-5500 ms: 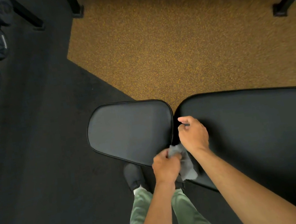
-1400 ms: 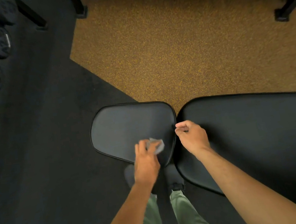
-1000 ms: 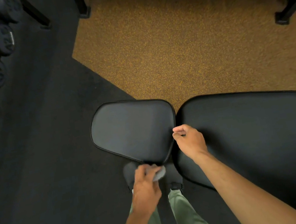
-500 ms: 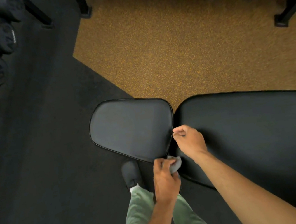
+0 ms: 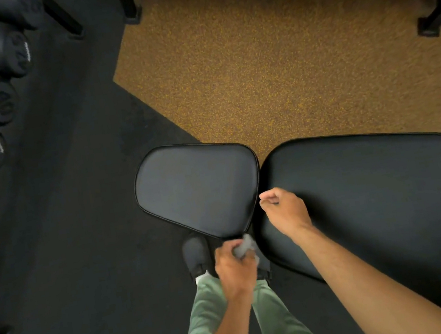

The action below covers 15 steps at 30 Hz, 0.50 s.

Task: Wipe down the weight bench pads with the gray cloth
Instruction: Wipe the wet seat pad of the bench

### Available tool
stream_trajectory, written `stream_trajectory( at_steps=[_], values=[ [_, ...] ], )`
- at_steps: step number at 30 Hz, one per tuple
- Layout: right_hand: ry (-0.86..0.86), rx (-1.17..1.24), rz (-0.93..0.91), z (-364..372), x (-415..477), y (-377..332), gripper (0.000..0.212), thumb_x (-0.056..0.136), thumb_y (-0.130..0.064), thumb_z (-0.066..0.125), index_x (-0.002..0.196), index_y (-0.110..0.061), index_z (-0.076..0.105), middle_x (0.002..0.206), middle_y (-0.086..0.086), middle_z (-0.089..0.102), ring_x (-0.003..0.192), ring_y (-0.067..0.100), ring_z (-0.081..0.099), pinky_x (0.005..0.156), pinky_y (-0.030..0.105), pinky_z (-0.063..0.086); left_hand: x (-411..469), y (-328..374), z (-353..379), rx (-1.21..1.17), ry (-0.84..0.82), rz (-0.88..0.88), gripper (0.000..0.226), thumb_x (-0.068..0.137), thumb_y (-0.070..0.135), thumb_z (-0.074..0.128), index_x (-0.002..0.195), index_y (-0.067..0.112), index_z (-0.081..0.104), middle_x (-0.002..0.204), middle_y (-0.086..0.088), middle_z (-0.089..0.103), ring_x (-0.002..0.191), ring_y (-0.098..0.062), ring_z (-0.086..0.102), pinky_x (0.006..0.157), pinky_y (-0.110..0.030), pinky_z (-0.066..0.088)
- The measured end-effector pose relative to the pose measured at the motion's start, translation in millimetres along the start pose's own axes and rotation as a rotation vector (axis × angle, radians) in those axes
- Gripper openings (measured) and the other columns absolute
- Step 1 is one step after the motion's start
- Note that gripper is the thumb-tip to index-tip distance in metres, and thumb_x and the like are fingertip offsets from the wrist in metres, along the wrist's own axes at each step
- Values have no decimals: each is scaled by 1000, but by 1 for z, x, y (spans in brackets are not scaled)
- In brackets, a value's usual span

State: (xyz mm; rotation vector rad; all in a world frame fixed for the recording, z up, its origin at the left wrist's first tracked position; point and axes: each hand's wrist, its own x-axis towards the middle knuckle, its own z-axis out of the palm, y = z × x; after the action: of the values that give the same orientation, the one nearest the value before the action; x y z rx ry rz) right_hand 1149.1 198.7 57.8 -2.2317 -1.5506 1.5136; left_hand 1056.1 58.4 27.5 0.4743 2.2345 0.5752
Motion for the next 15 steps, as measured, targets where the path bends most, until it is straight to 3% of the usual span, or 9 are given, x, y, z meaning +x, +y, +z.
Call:
stream_trajectory(
  at_steps=[2,4,6,8,11,15],
  values=[
    [-9,1,0,-1,0,0,19,90,-24,63,104,-28,74,100,-11,75,99,11,68,93,31,52,-3,-8,-8,10,-6,27,24,76,14,82,98,24,77,99,2,65,89,-19,65,94,-40,55],
    [-18,-7,-4,-3,1,1,19,90,-24,62,103,-29,74,100,-12,74,98,11,68,92,31,52,10,-13,-26,-64,161,-38,27,77,13,83,100,24,75,99,-1,65,91,-24,65,95,-43,55],
    [-21,-10,-5,-4,1,0,19,90,-24,61,103,-30,73,101,-13,74,99,10,67,94,33,52,32,-14,-49,-132,347,-99,32,82,9,80,111,22,73,108,-6,61,95,-26,62,100,-39,52],
    [-23,-8,-9,-5,2,-1,19,90,-23,61,104,-29,73,101,-14,74,99,9,67,94,33,52,56,-10,-69,-170,426,-103,38,90,8,74,125,19,70,121,-9,56,98,-22,57,98,-30,45],
    [-24,-5,-23,-2,-1,-5,20,89,-22,61,104,-28,74,94,-17,71,98,8,67,93,31,52,76,-8,-69,-102,384,-9,42,91,4,71,131,17,71,131,-10,57,110,-26,63,99,-23,40],
    [-46,-3,-30,4,-5,-7,20,89,-22,61,103,-29,74,96,-15,73,98,9,67,95,33,53,46,-7,-37,-36,272,73,34,95,11,68,128,21,71,122,5,59,113,-29,63,93,-17,39]
  ],
)
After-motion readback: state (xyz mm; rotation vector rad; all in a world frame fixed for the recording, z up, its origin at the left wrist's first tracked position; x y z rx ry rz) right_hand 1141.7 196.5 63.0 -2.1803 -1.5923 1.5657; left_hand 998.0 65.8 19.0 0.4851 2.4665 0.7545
